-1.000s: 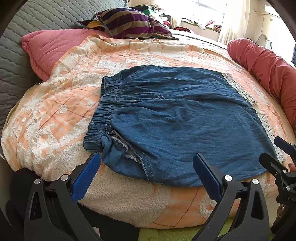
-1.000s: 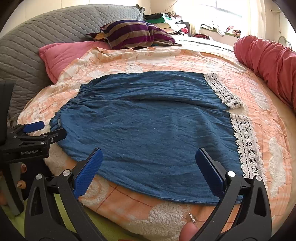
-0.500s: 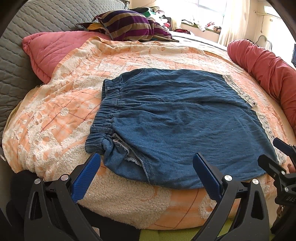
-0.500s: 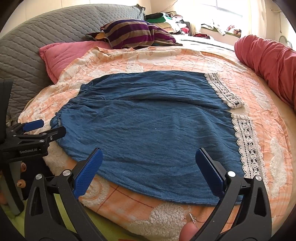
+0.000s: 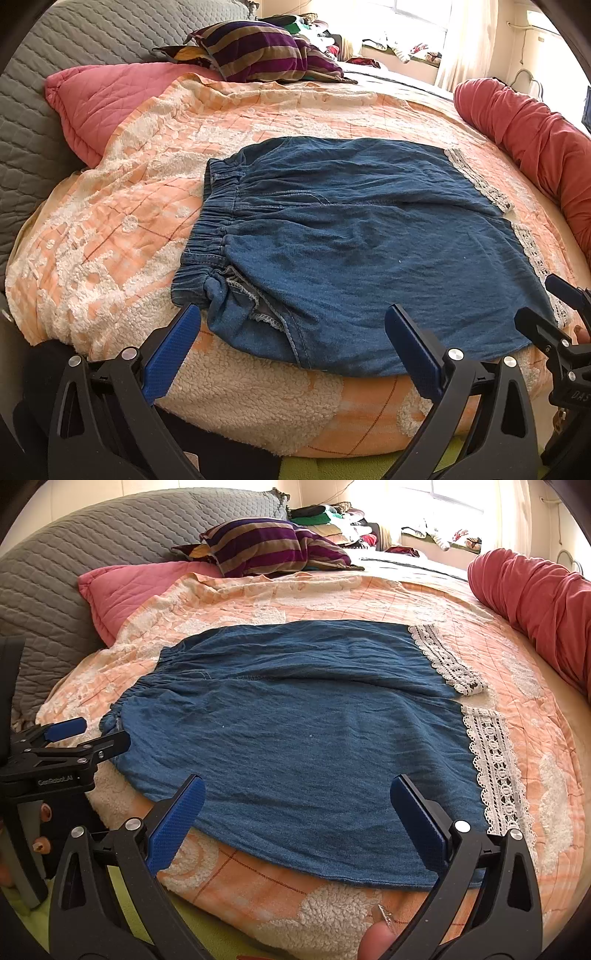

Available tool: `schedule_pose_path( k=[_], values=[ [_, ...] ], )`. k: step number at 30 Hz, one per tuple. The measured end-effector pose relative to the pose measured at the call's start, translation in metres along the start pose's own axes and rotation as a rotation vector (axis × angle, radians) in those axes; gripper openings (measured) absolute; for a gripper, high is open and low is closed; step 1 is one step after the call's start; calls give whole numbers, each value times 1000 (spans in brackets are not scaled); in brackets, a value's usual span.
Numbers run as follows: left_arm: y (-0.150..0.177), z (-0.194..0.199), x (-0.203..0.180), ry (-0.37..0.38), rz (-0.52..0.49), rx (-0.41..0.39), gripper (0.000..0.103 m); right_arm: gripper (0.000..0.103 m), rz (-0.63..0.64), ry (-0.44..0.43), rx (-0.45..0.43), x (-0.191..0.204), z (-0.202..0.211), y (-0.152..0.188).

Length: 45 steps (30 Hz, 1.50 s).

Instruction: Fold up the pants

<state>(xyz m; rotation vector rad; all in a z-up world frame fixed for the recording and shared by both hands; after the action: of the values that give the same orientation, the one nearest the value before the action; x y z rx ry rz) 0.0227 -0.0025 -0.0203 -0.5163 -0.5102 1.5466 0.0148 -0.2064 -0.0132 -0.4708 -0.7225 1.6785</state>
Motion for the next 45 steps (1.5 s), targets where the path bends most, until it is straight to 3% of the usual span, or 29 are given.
schedule_pose_path(
  k=[19, 35, 45],
  values=[
    [-6, -7, 6, -1, 3, 10, 99, 95, -7, -11, -5, -2, -6, -14],
    [-42, -40, 44, 23, 98, 63, 99, 95, 102, -60, -11, 16, -44, -75],
    [-97, -76, 74, -18, 141, 60, 99, 95, 183, -79, -6, 27, -85, -129]
  ],
)
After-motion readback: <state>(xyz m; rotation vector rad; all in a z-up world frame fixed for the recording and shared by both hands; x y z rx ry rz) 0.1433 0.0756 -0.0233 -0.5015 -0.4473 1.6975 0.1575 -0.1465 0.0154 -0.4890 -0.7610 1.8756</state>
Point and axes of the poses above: each gripper's, at about its wrist camera, not at the fingertips, and z roughly against the way its jaws point, x to its left, y to its underside, the point moved 4 cm from there along -z, roughly the way its jaws point, and after that the axes turned 1 degree about x, right-handed, at the moved point
